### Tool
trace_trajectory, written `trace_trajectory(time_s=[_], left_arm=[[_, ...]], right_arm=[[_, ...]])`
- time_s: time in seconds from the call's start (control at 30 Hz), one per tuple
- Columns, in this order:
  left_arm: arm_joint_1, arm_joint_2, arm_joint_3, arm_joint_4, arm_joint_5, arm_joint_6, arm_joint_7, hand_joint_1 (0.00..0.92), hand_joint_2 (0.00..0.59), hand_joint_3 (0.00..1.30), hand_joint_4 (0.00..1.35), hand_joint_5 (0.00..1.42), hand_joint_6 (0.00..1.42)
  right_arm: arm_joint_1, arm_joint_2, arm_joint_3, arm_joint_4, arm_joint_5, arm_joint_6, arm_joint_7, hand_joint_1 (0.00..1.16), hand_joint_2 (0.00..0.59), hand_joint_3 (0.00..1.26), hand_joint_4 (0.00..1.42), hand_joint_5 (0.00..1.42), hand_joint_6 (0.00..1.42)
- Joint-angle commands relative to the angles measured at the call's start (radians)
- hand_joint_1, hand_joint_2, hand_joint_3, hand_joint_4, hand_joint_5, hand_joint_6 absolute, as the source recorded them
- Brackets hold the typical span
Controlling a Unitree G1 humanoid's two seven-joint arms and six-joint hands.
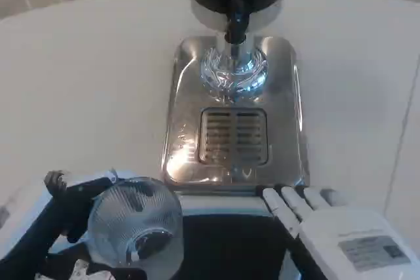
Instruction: Grasp the cup under the faucet to collect the drink, then remove the cup.
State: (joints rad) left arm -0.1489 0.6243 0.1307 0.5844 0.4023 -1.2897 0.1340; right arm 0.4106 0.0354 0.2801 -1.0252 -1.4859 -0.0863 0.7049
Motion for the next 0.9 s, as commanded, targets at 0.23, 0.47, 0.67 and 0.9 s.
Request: trace_trajectory(time_s=[0.23,0.47,0.67,0.9], left_arm=[[0.020,-0.020,0.010,-0.038,-0.027,0.020,-0.007,0.477,0.073,1.00,1.18,1.40,1.42],[0.022,-0.024,0.010,-0.059,-0.040,0.039,-0.014,0.477,0.073,1.00,1.18,1.40,1.42],[0.031,-0.028,0.009,-0.076,-0.047,0.048,-0.021,0.477,0.073,1.00,1.18,1.40,1.42],[0.026,-0.043,0.009,-0.086,-0.049,0.078,-0.023,0.475,0.075,1.00,1.18,1.40,1.42]], right_arm=[[0.016,0.009,-0.010,-0.013,0.004,-0.004,-0.006,0.29,0.477,0.00,0.00,0.00,0.00],[0.005,0.009,-0.026,-0.015,0.015,-0.005,0.001,0.29,0.477,0.00,0.00,0.00,0.00],[0.009,0.007,-0.029,-0.019,0.019,-0.008,0.003,0.29,0.477,0.00,0.00,0.00,0.00],[0.018,0.011,-0.030,-0.022,0.023,-0.007,-0.007,0.29,0.481,0.00,0.00,0.00,0.00]])
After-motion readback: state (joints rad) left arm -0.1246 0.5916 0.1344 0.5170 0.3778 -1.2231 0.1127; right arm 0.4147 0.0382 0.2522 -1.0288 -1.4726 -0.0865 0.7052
